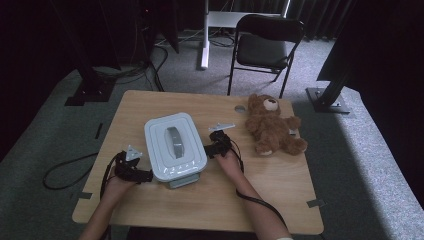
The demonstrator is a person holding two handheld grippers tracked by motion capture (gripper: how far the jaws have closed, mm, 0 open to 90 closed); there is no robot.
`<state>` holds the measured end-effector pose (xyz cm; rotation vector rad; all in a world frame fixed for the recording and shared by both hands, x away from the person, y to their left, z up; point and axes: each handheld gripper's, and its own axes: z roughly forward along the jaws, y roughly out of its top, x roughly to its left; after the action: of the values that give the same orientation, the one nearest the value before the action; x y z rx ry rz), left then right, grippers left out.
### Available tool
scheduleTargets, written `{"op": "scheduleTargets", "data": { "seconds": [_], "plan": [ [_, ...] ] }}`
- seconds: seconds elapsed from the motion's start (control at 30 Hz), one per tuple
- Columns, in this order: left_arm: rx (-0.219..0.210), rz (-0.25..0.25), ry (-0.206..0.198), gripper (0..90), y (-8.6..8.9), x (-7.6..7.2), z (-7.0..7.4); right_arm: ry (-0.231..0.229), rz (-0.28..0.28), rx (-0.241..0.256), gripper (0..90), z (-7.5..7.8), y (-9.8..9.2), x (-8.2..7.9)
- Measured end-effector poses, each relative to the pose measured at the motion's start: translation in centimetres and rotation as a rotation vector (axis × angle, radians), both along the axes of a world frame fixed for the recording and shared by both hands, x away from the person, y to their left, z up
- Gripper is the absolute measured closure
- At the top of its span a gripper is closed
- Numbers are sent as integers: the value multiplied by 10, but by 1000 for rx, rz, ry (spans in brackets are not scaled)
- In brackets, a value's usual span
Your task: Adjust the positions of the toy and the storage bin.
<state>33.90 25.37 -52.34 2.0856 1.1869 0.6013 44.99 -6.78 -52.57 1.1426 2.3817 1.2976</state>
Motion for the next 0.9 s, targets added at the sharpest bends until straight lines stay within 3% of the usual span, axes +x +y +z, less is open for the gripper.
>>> {"op": "scheduleTargets", "data": {
  "seconds": [0.33, 0.47, 0.6, 0.8, 0.9],
  "plan": [
    [29, -21, 11, 13, -17, -10, 3, 27, 49, 24, 167, -3, -9, 1],
    [23, -40, 11, 12, -32, -18, 2, 28, 54, 14, 169, -2, -19, -1],
    [1, -52, 3, 13, -46, -20, -1, 21, 53, 10, 164, -2, -35, 0],
    [-42, -96, 8, 12, -66, -20, 2, 51, 40, 13, 163, -3, -56, 5],
    [-83, -109, -6, 12, -68, -21, 0, 50, 22, 7, 156, -2, -64, 4]
  ]
}}
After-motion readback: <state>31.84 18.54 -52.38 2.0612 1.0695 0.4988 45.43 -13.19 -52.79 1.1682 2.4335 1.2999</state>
